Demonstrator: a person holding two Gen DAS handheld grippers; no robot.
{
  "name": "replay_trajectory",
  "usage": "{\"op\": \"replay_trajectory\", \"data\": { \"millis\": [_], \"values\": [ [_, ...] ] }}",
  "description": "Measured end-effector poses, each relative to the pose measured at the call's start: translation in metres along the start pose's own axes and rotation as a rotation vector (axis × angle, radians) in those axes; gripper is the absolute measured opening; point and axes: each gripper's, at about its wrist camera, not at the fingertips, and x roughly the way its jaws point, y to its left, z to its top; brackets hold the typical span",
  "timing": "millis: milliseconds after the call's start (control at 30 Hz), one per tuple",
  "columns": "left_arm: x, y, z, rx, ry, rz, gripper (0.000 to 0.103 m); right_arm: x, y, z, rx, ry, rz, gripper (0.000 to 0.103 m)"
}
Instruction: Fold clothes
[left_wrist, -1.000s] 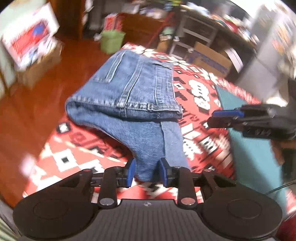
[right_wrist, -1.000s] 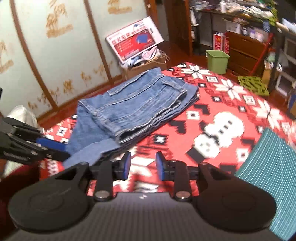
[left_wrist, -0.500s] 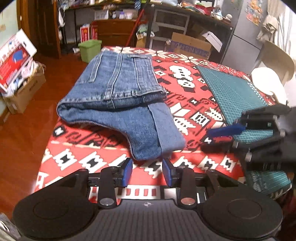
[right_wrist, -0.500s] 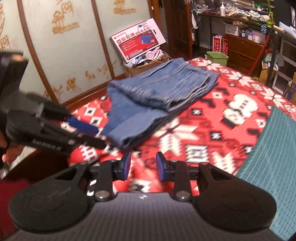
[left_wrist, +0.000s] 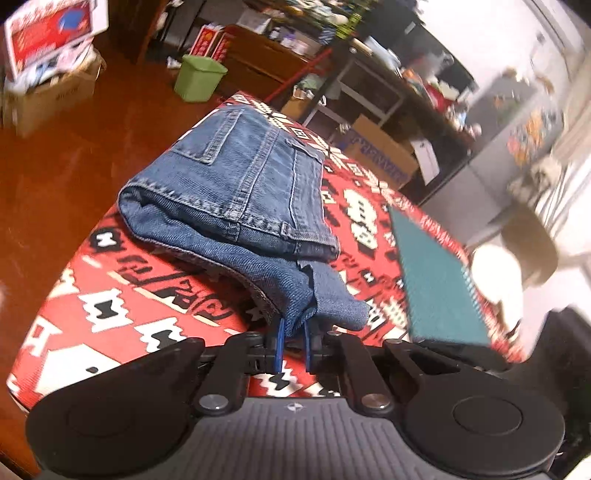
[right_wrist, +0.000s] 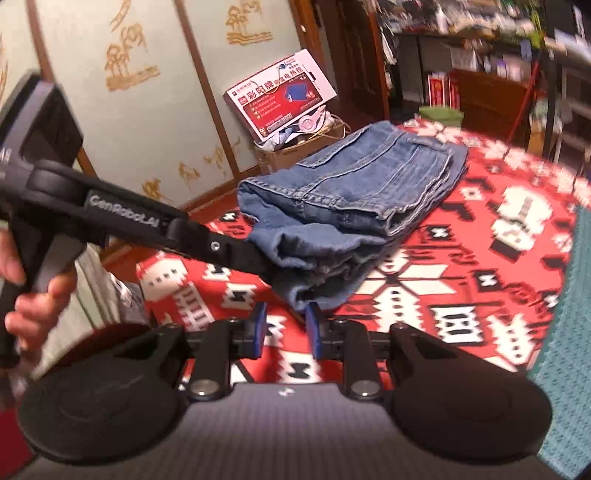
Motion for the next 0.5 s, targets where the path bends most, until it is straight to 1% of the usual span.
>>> {"op": "replay_trajectory", "data": {
  "millis": [67, 100, 233, 367, 400, 433, 500],
  "values": [
    [-0.002, 0.006, 0.003, -0.055, -0.002, -0.025, 0.010, 0.002, -0.012, 0.003, 0.107, -0.008, 0.036, 0.026],
    [-0.002, 0.007, 0.001, -0.061, 0.005, -0.025, 0.010, 0.003, -0.017, 0.003, 0.154, -0.012, 0.050, 0.026],
    [0.001, 0.010, -0.004, -0.089, 0.023, -0.031, 0.009, 0.013, -0.033, 0.005, 0.256, -0.005, 0.051, 0.024],
    [0.004, 0.013, -0.010, -0.120, 0.035, -0.042, 0.008, 0.031, -0.051, 0.004, 0.377, 0.004, 0.094, 0.024],
    [0.004, 0.013, -0.011, -0.125, 0.037, -0.043, 0.008, 0.034, -0.054, 0.003, 0.403, 0.000, 0.102, 0.019],
    [0.004, 0.013, -0.011, -0.125, 0.038, -0.041, 0.008, 0.036, -0.057, 0.002, 0.421, -0.005, 0.106, 0.009],
    [0.003, 0.013, -0.012, -0.123, 0.039, -0.035, 0.007, 0.036, -0.060, -0.001, 0.435, -0.009, 0.103, 0.006]
  ]
}}
